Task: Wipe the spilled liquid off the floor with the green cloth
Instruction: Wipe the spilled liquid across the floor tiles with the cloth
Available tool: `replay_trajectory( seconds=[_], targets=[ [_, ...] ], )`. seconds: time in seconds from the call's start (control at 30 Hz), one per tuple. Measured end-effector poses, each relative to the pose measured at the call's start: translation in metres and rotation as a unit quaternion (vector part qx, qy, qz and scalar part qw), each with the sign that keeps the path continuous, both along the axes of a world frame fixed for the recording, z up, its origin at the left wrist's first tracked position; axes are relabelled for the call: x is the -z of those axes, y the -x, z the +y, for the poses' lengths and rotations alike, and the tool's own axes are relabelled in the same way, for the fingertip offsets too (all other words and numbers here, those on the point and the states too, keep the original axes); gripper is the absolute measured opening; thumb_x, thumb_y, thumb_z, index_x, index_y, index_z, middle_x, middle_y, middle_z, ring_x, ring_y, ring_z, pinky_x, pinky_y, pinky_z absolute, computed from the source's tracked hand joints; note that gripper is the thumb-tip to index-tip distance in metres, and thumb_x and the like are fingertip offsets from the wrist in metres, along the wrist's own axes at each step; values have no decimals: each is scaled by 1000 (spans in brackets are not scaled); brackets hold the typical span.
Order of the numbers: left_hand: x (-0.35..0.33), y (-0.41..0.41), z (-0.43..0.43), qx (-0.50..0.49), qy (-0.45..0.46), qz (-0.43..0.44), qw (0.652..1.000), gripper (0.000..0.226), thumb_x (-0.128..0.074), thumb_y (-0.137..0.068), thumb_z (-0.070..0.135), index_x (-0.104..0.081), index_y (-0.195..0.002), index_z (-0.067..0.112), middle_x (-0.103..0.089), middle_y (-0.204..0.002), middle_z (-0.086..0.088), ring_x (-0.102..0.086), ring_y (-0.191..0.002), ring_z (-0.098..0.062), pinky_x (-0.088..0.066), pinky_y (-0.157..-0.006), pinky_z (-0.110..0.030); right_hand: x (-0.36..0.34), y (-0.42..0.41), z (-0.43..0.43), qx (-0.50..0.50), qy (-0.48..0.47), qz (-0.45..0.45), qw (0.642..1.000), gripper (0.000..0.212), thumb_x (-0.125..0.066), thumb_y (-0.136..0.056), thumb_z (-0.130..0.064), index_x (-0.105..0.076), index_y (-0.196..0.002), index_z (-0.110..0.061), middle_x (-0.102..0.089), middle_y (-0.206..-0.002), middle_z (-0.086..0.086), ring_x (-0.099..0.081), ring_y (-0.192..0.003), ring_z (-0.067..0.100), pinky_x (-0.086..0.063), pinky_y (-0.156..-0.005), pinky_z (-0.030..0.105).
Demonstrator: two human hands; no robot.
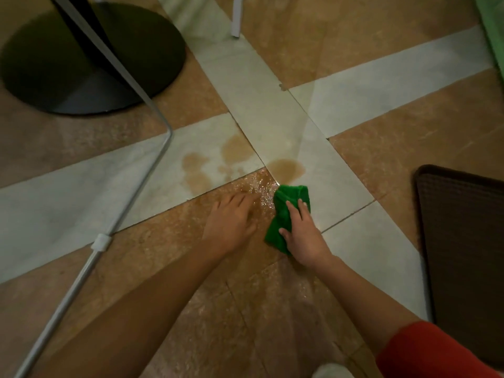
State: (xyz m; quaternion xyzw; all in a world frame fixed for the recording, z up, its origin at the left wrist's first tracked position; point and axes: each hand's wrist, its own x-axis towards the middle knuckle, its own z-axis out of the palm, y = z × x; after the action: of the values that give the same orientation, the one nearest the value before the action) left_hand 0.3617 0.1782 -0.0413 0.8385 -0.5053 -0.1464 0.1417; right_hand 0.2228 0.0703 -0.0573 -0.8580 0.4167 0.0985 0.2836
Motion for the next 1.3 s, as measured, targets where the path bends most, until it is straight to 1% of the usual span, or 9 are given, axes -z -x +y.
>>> replay_trajectory(
  seconds=[0.1, 0.27, 0.33, 0.5, 0.67, 0.87, 1.07, 1.17, 1.3],
  targets=[
    [-8, -9, 7, -24, -8, -15, 1000, 60, -51, -90, 37, -25, -143, 30, -38, -144, 0, -29, -133, -20, -23, -107, -38, 0, -2, -4, -12, 15, -6, 1000, 69, -50, -95, -23, -9, -150, -17, 8, -159, 2, -11, -145, 25, -22, -116, 42],
    [-13, -9, 16, -35, -35, -10, 999, 64, -54, -88, 38, -23, -144, 30, -34, -147, -3, -27, -134, -22, -21, -109, -40, -4, -29, -19, -66, 63, 24, 996, 73, -44, -96, -15, 6, -150, -15, 8, -158, 10, 5, -145, 33, 0, -118, 43],
    [-13, -8, 17, -37, -38, -8, 999, 64, -54, -88, 38, -24, -144, 29, -35, -147, -3, -27, -134, -23, -21, -109, -40, -4, -29, -13, -92, 84, 32, 992, 68, -41, -97, -15, 1, -150, -18, 4, -158, 10, 5, -145, 34, 2, -117, 42],
    [-7, -5, 13, -51, -43, -4, 998, 63, -54, -88, 37, -26, -143, 27, -37, -145, -5, -28, -134, -24, -22, -109, -42, 3, -2, 7, -123, 55, 2, 991, 66, -42, -96, -14, -5, -150, -21, 4, -159, 4, 8, -145, 28, -2, -119, 43],
    [-5, 2, 8, -19, -35, -17, 999, 58, -51, -89, 34, -28, -142, 25, -40, -142, -4, -31, -131, -24, -28, -105, -40, 2, -24, -3, -71, 42, -26, 996, 72, -46, -92, -10, -5, -151, -17, 2, -159, 7, 7, -145, 31, -5, -119, 47],
    [3, -8, 3, -44, 1, 5, 999, 52, -49, -91, 29, -33, -140, 23, -47, -135, -5, -39, -125, -23, -35, -103, -39, -2, -10, 20, -227, 18, -51, 972, 67, -47, -92, -9, -16, -149, -25, -5, -159, -1, 3, -146, 25, -6, -120, 44],
    [10, -15, 16, -58, -22, -9, 998, 53, -49, -91, 30, -33, -141, 24, -45, -137, -6, -37, -126, -26, -33, -104, -41, -2, -37, 0, -142, 14, -42, 989, 72, -50, -90, -7, -14, -150, -23, -4, -159, 2, 5, -146, 25, -3, -120, 41],
    [8, -18, 13, -64, -14, -9, 998, 53, -51, -89, 28, -36, -139, 23, -48, -135, -5, -39, -122, -26, -34, -102, -39, -1, -57, 7, -157, -11, -47, 986, 64, -43, -95, -10, -12, -150, -20, -2, -159, 2, 10, -145, 26, 0, -119, 42],
    [7, -22, 14, -92, 14, -5, 996, 51, -52, -89, 27, -39, -138, 20, -52, -129, -5, -41, -118, -24, -31, -99, -34, 9, -33, 22, -225, 14, -96, 969, 52, -41, -98, -15, -24, -148, -18, -14, -158, 2, 0, -146, 26, -7, -120, 44]
  ],
)
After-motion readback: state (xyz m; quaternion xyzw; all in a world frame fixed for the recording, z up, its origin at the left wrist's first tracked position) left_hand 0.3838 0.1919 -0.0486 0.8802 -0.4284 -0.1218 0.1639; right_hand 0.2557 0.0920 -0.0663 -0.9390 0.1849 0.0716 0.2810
